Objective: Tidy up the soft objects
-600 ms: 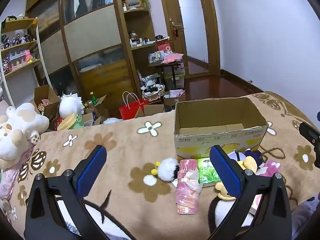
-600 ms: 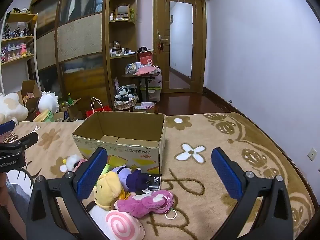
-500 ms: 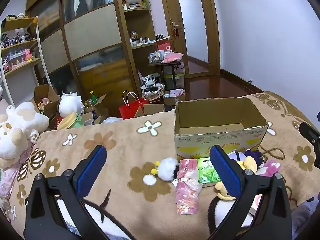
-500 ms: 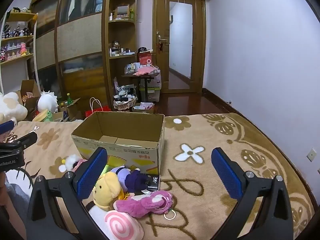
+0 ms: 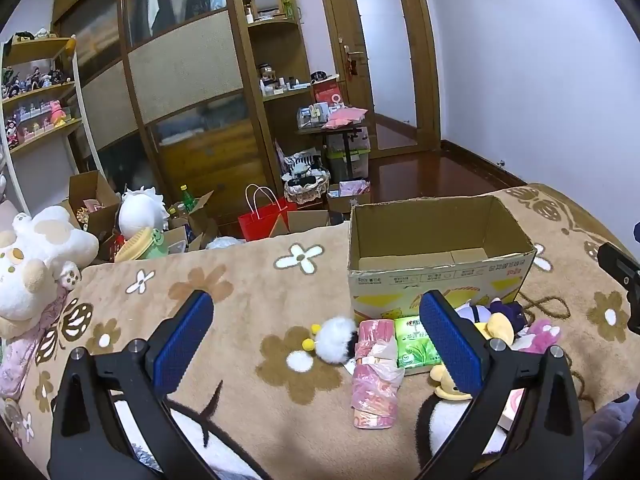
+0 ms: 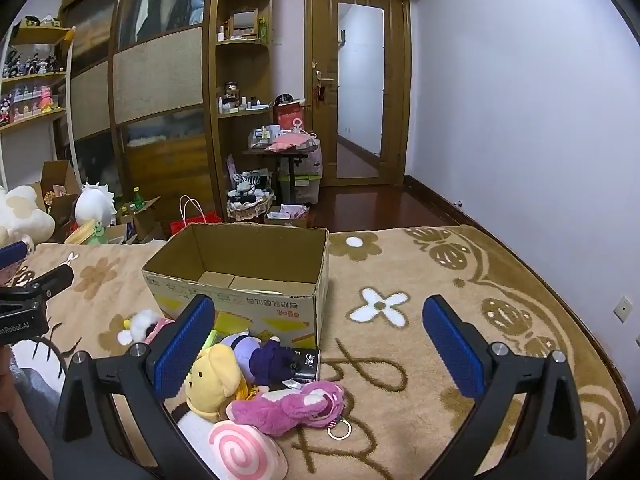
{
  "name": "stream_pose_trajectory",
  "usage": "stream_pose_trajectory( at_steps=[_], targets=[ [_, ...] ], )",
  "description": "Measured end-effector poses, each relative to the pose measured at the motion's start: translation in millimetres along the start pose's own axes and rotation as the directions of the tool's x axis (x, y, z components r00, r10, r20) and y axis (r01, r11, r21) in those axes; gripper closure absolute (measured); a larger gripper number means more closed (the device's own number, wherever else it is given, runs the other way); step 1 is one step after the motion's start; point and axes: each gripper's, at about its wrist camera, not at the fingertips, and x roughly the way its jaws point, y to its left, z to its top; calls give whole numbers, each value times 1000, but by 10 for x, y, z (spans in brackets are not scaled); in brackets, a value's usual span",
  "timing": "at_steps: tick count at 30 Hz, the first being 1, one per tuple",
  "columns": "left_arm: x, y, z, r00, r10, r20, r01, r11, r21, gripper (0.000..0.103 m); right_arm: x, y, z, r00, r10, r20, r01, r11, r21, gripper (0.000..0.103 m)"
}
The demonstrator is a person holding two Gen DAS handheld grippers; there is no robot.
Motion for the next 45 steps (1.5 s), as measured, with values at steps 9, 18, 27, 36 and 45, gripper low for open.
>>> stream_pose_trajectory(
  at_steps=[9, 18, 27, 36, 45],
  targets=[
    [-39, -10, 17, 1000, 1, 0, -1, 1000, 2, 1, 3, -43, -15, 1000, 12, -4, -12, 1000, 6, 0],
    [-41, -11, 15, 1000, 2, 1, -2, 1000, 4, 1, 7, -8, -15, 1000, 6, -5, -6, 1000, -4, 0],
    [-40, -10, 15, 1000, 1, 0, -1, 1000, 4, 1, -1, 34, -45, 1000, 12, -8, -12, 1000, -13, 0],
    [-38, -10, 16, 1000, 1, -1, -1, 1000, 3, 1, -7, 43, -41, 1000, 13, -7, -13, 1000, -15, 0],
    [-51, -6, 22, 1000, 1, -1, -1, 1000, 4, 1, -4, 41, -40, 1000, 11, -8, -11, 1000, -12, 0]
  ],
)
